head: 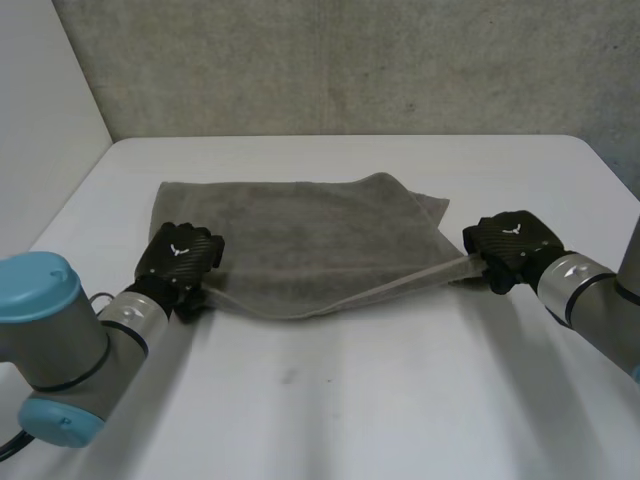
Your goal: Fold the towel.
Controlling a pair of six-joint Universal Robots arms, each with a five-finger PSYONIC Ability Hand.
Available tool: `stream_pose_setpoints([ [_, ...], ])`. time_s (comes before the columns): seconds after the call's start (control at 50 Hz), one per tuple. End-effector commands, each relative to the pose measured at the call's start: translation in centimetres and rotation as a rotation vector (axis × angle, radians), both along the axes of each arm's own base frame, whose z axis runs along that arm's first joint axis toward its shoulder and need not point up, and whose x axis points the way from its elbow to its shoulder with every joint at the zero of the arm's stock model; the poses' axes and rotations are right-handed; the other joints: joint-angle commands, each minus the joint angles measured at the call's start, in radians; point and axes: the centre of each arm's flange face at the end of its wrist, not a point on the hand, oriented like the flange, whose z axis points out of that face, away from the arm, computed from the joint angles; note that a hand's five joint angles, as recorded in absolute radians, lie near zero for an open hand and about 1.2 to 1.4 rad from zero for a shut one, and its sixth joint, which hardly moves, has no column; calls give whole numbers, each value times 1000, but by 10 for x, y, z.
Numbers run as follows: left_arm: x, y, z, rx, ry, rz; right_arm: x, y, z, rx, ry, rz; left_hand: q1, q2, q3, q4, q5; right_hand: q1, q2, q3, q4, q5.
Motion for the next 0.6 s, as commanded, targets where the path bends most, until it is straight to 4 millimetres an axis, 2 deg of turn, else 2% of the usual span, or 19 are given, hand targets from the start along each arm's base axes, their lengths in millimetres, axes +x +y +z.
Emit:
stream_pose_setpoints([
  [0.02, 5, -9, -6, 15, 10, -18, -5, 2, 18, -49, -24, -23, -13, -10, -10, -9, -10, 57, 86, 75, 55, 66],
  [0.14, 4, -11, -11, 31, 7, -13, -6, 3, 21, -37, -57, -38, -14, -10, -10, -9, -10, 57, 86, 75, 55, 66],
  [0.22, 5, -9, -13, 38, 5, -13, -7, 5, 33, -37, -122, -68, -14, -10, -10, -9, -10, 57, 86, 75, 55, 66],
  [0.4, 5, -5, -15, 51, -3, -9, -11, 2, 37, -15, -183, -108, -2, 2, 1, 2, 1, 57, 86, 75, 55, 66],
  [0.56, 15, -11, -8, 25, -15, 93, -24, -2, 57, -76, -206, -154, 16, 19, 19, 20, 19, 57, 86, 75, 55, 66],
  [0.6, 17, -13, -5, 12, -19, 125, -34, -6, 63, -98, -206, -190, 16, 19, 19, 20, 19, 57, 86, 75, 55, 66],
])
